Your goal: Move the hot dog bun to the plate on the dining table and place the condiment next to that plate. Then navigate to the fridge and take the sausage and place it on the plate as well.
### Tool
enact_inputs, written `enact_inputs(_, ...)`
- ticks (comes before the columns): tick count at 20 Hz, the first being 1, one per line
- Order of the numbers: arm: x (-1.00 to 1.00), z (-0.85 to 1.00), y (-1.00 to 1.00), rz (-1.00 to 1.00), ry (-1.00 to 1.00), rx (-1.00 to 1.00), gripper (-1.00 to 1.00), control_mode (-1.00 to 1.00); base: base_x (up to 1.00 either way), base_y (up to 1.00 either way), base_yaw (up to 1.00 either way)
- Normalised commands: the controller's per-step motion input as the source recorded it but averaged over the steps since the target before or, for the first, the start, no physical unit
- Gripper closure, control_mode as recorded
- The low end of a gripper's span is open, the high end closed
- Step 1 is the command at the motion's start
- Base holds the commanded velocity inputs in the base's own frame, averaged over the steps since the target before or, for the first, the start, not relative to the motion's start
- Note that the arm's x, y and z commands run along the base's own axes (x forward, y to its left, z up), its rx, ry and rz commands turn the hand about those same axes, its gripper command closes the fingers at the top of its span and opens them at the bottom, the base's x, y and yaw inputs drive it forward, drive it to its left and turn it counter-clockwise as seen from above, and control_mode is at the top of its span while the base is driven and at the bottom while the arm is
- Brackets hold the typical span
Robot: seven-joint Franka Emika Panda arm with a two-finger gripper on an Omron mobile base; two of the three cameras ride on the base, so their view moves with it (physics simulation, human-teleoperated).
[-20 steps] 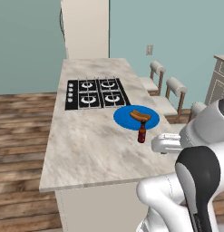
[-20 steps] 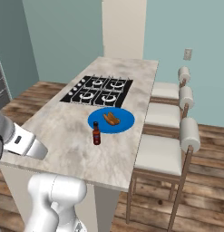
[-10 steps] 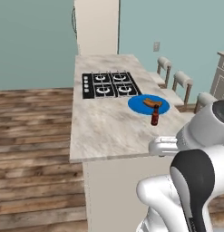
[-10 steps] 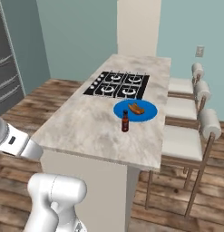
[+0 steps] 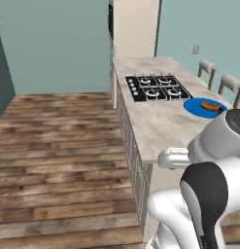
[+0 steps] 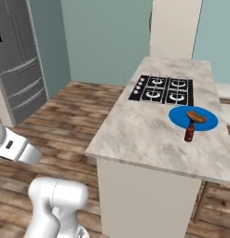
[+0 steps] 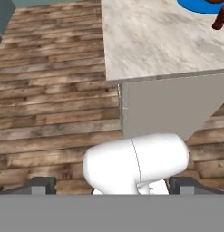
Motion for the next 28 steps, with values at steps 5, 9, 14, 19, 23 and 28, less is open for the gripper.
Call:
enact_inputs(5, 0.00, 0.00, 0.00, 0.00, 0.00, 0.00, -1.00, 1.00, 0.52, 0.98, 0.09)
enact_inputs(9, 0.00, 0.00, 0.00, 0.00, 0.00, 0.00, -1.00, 1.00, 0.77, 0.97, 0.04)
enact_inputs(14, 0.00, 0.00, 0.00, 0.00, 0.00, 0.00, -1.00, 1.00, 0.81, 0.94, 0.00)
enact_inputs(19, 0.00, 0.00, 0.00, 0.00, 0.00, 0.00, -1.00, 1.00, 0.34, 0.53, 0.00)
enact_inputs(23, 0.00, 0.00, 0.00, 0.00, 0.00, 0.00, -1.00, 1.00, 0.96, 0.34, 0.02)
enact_inputs(28, 0.00, 0.00, 0.00, 0.00, 0.00, 0.00, -1.00, 1.00, 1.00, 0.05, 0.18)
